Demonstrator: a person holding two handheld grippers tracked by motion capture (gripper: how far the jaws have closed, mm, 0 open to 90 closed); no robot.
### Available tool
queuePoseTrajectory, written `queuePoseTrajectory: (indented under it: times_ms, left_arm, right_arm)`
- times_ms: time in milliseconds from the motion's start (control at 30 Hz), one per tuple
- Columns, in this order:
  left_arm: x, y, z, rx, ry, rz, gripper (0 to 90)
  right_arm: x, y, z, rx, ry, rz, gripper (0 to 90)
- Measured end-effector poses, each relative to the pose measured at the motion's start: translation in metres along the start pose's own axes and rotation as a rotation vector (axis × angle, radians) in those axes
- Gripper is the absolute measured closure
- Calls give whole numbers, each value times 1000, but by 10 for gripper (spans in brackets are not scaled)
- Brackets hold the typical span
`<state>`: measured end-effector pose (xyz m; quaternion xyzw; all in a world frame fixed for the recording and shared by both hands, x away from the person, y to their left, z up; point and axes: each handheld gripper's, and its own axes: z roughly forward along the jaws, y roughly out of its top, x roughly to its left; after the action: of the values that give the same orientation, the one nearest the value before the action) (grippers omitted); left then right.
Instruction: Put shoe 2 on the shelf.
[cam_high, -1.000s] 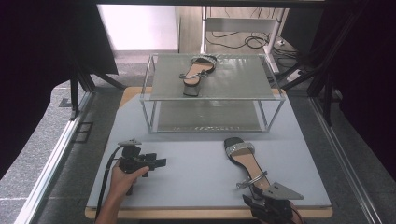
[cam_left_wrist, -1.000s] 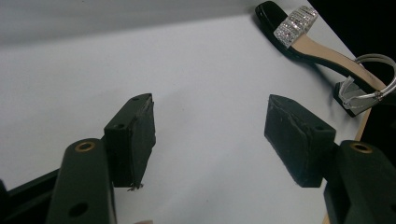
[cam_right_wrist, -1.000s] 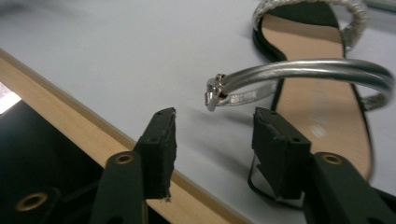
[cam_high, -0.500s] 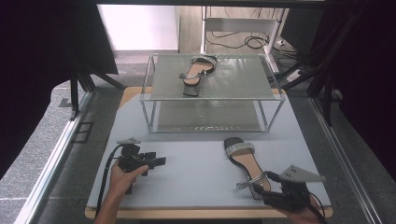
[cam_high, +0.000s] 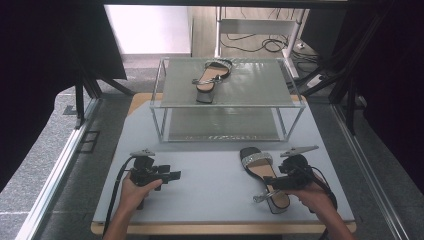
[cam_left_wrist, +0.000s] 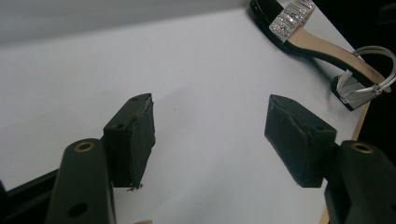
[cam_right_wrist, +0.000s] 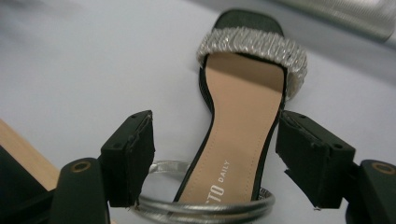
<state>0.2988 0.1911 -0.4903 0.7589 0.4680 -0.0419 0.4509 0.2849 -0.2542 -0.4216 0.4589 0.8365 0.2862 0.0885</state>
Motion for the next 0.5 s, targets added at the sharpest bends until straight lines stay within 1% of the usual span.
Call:
queuePoseTrajectory:
  times_ms: [33,67,100,133,200,233,267,300,367,500]
  left_arm:
    - [0,0,0,2,0,3,336]
    - [0,-1,0,4,2,5,336]
    - [-1,-1,0,5,4,8,336]
    - [-1,-1,0,6,5,8,336]
    - [-2,-2,1,8,4,10,336]
    - [-2,-2,1,8,4,10,335]
    - [-2,-2,2,11,1,13,335]
    - [-3,-2,2,16,3,14,333]
    - [-3,-2,3,17,1,17,333]
    - [-4,-2,3,16,-1,18,333]
  right_arm:
    - [0,0,0,0,0,0,285]
    - [-2,2,7,28,-3,2,284]
    - [-2,2,7,28,-3,2,284]
    - [-3,4,13,60,-3,-2,282]
    - [-4,6,19,90,-2,-5,272]
    - [-4,6,19,90,-2,-5,272]
    - [-5,7,22,103,-4,-7,269]
    - [-5,9,26,125,-11,-2,265]
    - [-5,10,28,134,-13,-2,261]
    - [-5,13,37,190,-45,-2,259]
